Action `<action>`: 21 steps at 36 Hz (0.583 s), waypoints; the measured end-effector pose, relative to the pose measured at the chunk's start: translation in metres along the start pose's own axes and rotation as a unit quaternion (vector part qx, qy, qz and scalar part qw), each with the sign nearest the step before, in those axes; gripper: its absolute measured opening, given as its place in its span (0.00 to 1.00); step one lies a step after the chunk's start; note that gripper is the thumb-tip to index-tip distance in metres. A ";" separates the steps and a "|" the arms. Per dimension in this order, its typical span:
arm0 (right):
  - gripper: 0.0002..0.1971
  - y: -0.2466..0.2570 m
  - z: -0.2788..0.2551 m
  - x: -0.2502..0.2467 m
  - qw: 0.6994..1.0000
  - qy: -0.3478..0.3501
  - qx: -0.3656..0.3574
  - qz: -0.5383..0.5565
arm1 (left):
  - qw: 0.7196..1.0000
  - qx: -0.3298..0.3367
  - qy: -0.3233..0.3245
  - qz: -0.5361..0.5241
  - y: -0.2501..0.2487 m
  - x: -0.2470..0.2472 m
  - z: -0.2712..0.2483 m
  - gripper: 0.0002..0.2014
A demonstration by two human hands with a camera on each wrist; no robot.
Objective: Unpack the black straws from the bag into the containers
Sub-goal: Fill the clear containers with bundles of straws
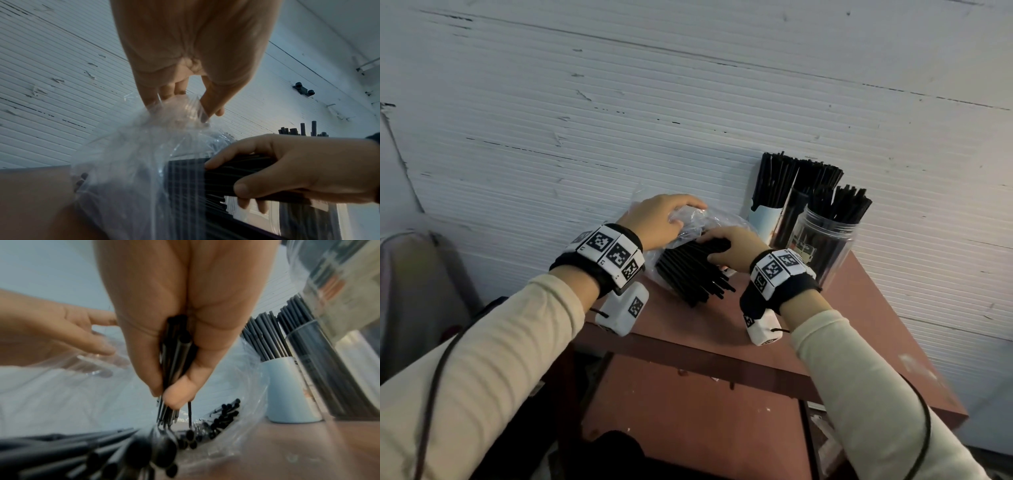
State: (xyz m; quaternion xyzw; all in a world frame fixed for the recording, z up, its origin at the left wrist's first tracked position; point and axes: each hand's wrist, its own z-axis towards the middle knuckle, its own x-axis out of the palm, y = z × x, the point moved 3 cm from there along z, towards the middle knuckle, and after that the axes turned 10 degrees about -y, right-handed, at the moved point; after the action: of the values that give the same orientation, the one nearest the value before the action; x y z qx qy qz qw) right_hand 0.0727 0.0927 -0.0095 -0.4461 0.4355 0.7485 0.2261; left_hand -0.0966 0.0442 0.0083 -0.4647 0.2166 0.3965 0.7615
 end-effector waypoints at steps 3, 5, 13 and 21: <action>0.20 -0.004 -0.009 -0.010 1.000 -0.005 -0.011 0.015 | 1.000 0.007 0.003 0.001 0.000 0.000 -0.002 0.28; 0.20 -0.005 -0.018 -0.018 1.000 -0.004 -0.009 0.029 | 1.000 0.020 0.001 0.009 0.002 -0.001 -0.003 0.26; 0.20 -0.016 -0.062 -0.058 0.999 0.012 -0.022 0.041 | 0.989 0.133 -0.056 -0.017 -0.032 0.008 -0.017 0.27; 0.22 -0.014 -0.096 -0.093 0.998 0.022 -0.049 -0.022 | 0.975 0.188 0.105 0.060 -0.084 0.068 -0.016 0.41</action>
State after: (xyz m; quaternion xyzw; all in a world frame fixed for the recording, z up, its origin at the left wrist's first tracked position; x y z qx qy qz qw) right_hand 0.1746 0.0225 0.0426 -0.4821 0.3929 0.7542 0.2107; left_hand 0.0119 0.0368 -0.0017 -0.3379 0.3932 0.3425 0.7836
